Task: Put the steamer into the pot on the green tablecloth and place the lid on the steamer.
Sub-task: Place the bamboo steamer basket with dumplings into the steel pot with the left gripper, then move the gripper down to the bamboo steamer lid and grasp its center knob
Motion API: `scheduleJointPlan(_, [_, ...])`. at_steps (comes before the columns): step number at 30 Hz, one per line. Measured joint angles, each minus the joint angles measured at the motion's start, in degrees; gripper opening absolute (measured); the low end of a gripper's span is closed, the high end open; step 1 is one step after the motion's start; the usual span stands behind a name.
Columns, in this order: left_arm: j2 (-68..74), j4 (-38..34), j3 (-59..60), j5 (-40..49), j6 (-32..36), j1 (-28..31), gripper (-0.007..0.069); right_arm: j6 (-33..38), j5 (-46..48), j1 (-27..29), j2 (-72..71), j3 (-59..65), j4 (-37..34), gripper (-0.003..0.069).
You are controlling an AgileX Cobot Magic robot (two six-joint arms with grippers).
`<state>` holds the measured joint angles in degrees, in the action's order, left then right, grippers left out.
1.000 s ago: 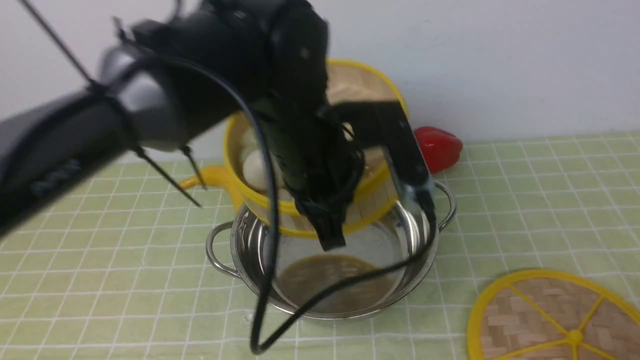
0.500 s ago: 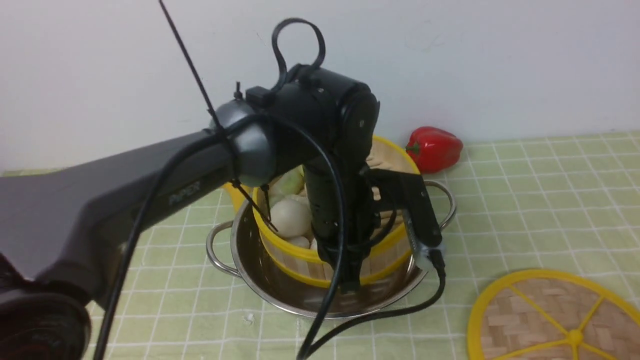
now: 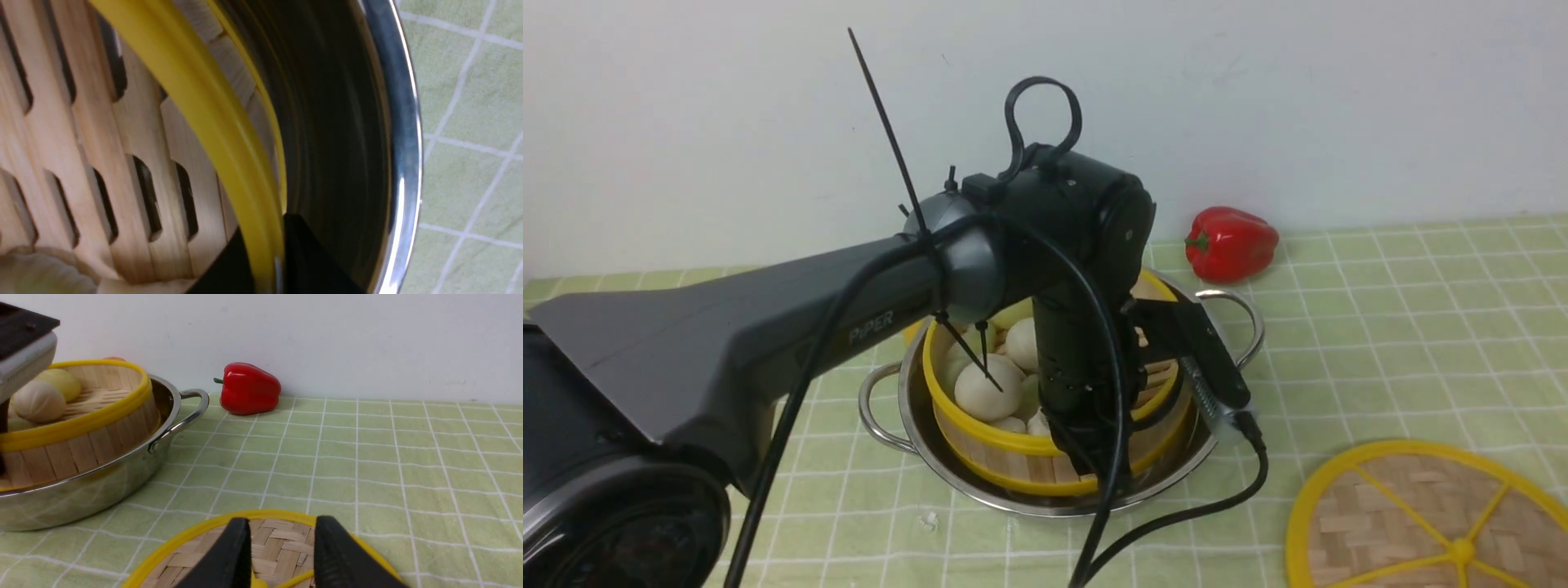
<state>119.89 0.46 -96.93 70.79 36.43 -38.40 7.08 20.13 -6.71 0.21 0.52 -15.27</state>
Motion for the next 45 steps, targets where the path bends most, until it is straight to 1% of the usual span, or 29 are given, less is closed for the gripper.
scheduleJointPlan(3, [0.0,-0.5,0.0,0.0,-0.4,0.0,0.0076,0.0,0.0,0.0,0.0,0.0,0.0,0.0239])
scheduleJointPlan(5, [0.0,-1.7,-0.3,-0.2,-0.5,0.0,0.0141,0.0,0.0,0.0,0.0,0.0,0.0,0.0239])
scheduleJointPlan(6, [0.0,-1.8,-0.3,-0.2,-0.5,0.0,0.0155,0.0,0.0,0.0,0.0,0.0,0.0,0.0239])
scheduleJointPlan(8, [0.0,-2.0,-0.5,-0.6,-0.9,0.0,0.0259,0.0,0.0,0.0,0.0,0.0,0.1,0.0239])
scheduleJointPlan(11, [0.0,-1.8,-0.7,-0.7,-1.3,0.0,0.0379,0.0,0.0,0.0,0.0,0.0,0.1,0.0239])
scheduleJointPlan(12, [0.0,-1.5,-0.7,-0.7,-1.8,0.0,0.0433,0.0,0.0,0.0,0.0,0.0,0.1,0.0239])
scheduleJointPlan(15, [-0.5,0.4,-0.8,-0.7,-4.5,0.0,0.0542,0.0,0.0,0.0,0.0,0.0,0.1,0.0239])
scheduleJointPlan(17, [-1.5,2.5,-1.4,-0.7,-7.5,0.0,0.0598,0.0,0.0,0.0,0.0,0.0,0.1,0.0239])
scheduleJointPlan(19, [-2.7,4.4,-2.1,-0.7,-10.2,0.0,0.0623,0.0,0.0,0.0,0.0,0.0,0.1,0.0239])
scheduleJointPlan(21, [-5.0,6.3,-3.0,-0.7,-12.6,0.0,0.0627,0.0,0.0,0.0,0.0,0.0,0.1,0.0239])
scheduleJointPlan(22, [-5.5,6.6,-3.1,-0.7,-12.9,0.0,0.0625,0.0,0.0,0.0,0.0,0.0,0.1,0.0239])
scheduleJointPlan(24, [-8.6,8.1,-4.6,-0.6,-16.5,0.0,0.0579,0.0,0.0,0.0,0.0,0.0,0.1,0.0239])
scheduleJointPlan(25, [-10.1,8.4,-5.2,-0.6,-18.2,0.0,0.0541,0.0,0.0,0.0,0.0,0.0,0.1,0.0239])
scheduleJointPlan(26, [-12.3,8.7,-5.9,-0.6,-20.2,0.0,0.0465,0.0,0.0,0.0,0.0,0.0,0.1,0.0239])
scheduleJointPlan(27, [-12.7,8.7,-6.0,-0.6,-20.5,0.0,0.0451,0.0,0.0,0.0,0.0,0.0,0.1,0.0239])
scheduleJointPlan(28, [-15.1,8.7,-6.4,-0.6,-22.5,0.0,0.0345,0.0,0.0,0.0,0.0,0.0,0.1,0.0239])
scheduleJointPlan(29, [-16.6,8.8,-6.5,-0.5,-23.3,0.0,0.0277,0.0,0.0,0.0,0.0,0.0,0.1,0.0239])
scheduleJointPlan(30, [-18.7,8.8,-6.7,-0.5,-24.3,0.0,0.0169,0.0,0.0,0.0,0.0,0.0,0.1,0.0239])
scheduleJointPlan(31, [-19.4,8.8,-6.7,-0.5,-24.5,0.0,0.0134,0.0,0.0,0.0,0.0,0.0,0.1,0.0239])
scheduleJointPlan(32, [-21.7,8.9,-6.7,-0.5,-25.4,0.0,0.0048,0.0,0.0,0.0,0.0,0.0,0.1,0.0239])
scheduleJointPlan(33, [-22.9,9.0,-6.7,-0.5,-25.5,0.0,0.0018,0.0,0.0,0.0,0.0,0.0,0.1,0.0239])
scheduleJointPlan(34, [-24.6,9.1,-6.7,-0.5,-25.7,0.0,-0.0007,0.0,0.0,0.0,0.0,0.0,0.1,0.0239])
scheduleJointPlan(36, [-26.6,9.2,-6.7,-0.4,-25.9,0.0,-0.0023,0.0,0.0,0.0,0.0,0.0,0.1,0.0239])
scheduleJointPlan(45, [-29.6,9.2,-6.7,-0.4,-26.0,0.0,-0.0022,0.0,0.0,0.0,0.0,0.0,0.1,0.0239])
